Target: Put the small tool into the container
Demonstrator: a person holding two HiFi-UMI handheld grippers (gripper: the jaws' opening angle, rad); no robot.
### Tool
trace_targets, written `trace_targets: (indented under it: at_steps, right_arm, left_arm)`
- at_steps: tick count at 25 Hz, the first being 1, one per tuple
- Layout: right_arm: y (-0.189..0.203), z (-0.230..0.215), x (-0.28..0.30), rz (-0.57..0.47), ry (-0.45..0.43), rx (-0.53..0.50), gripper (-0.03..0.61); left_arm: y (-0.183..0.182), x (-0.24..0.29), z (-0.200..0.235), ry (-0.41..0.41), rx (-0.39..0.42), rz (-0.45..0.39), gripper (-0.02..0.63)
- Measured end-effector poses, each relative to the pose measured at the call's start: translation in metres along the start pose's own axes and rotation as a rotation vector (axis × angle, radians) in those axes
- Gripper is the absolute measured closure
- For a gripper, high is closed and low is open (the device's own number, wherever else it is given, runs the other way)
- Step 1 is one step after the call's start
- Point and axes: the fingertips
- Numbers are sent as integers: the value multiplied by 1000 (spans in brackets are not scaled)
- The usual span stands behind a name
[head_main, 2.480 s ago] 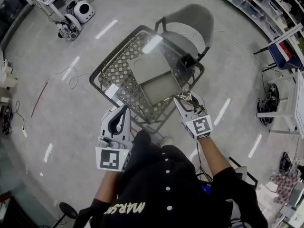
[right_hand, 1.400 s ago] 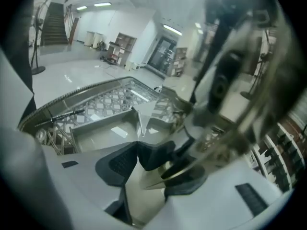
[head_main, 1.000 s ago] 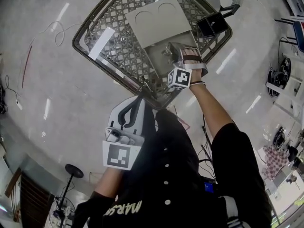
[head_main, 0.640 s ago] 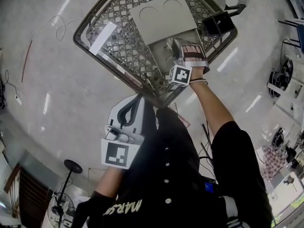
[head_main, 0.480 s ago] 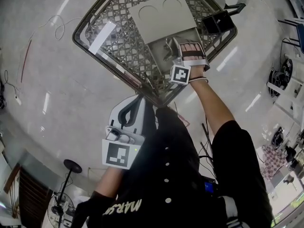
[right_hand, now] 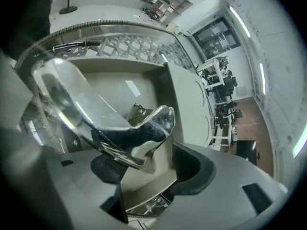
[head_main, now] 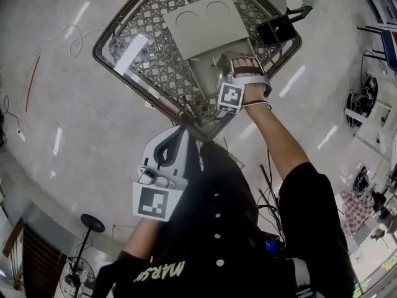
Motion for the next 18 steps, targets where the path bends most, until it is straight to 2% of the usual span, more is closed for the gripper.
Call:
trace_targets:
  at_steps: [4,8,10,14,18]
  right_arm:
    - [10,6,-4,80,-96,77,290]
    - [19,4,-21,124,-111,126,299]
    - [18,3,-29,114,-99,147,352]
    - [14,6,-33,86,-89,159,389]
    - [6,-7,-46,32,-47,259,496]
  left_arm:
    - [-2,1,-7,1,1,-12,594]
    - [-9,-1,-14,-1,8,-34,594]
    - [-11,-2,-17,-4,10,-36,594]
    - [-17,-2,-24,-2,26,-44,594]
    - [-24,-5,-29,-3,47,-48,594]
Point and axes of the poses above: the fingertips, and each gripper's own axes: x forward along the fingers, z to its left, y out of its underside, and after that the axes turned 11 degrees about y, right-handed
